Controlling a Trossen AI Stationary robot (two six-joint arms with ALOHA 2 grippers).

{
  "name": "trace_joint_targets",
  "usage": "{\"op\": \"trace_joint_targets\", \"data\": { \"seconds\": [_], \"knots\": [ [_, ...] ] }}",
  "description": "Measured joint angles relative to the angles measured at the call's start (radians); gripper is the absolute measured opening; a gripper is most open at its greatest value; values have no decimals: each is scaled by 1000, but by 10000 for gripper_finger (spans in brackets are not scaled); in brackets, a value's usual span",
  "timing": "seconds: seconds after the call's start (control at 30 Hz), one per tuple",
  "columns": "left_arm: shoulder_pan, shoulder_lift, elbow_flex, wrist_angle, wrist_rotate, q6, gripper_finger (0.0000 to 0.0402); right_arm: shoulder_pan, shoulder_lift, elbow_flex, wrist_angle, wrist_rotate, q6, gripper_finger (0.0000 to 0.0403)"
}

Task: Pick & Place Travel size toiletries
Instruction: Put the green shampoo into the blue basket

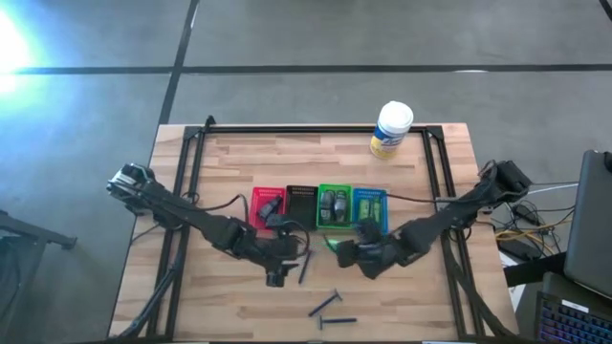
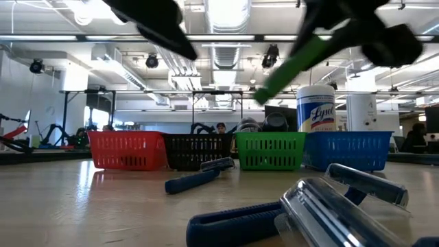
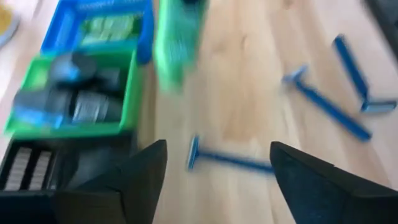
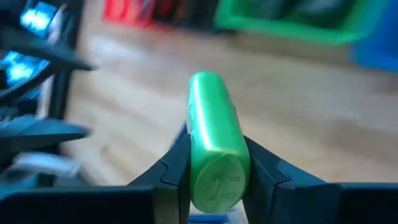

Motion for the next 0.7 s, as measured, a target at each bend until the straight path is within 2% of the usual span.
{"op": "trace_joint_targets", "data": {
  "seconds": [0.13, 0.2, 0.27, 0.43, 0.7],
  "knots": [
    [-22, -29, 0, -125, -59, -84, 295, 58, -56, 29, -368, 129, 218, 87],
    [-28, -39, -1, -152, -92, -116, 293, 76, -58, 44, -572, 141, 339, 90],
    [-33, -44, 0, -180, -112, -139, 291, 78, -54, 45, -703, 140, 399, 97],
    [-33, -44, -1, -203, -113, -167, 291, 5, -54, 9, -716, 137, 355, 109],
    [-32, -44, -34, -210, -118, -176, 291, -149, -54, -94, -669, 150, 232, 105]
  ]
}}
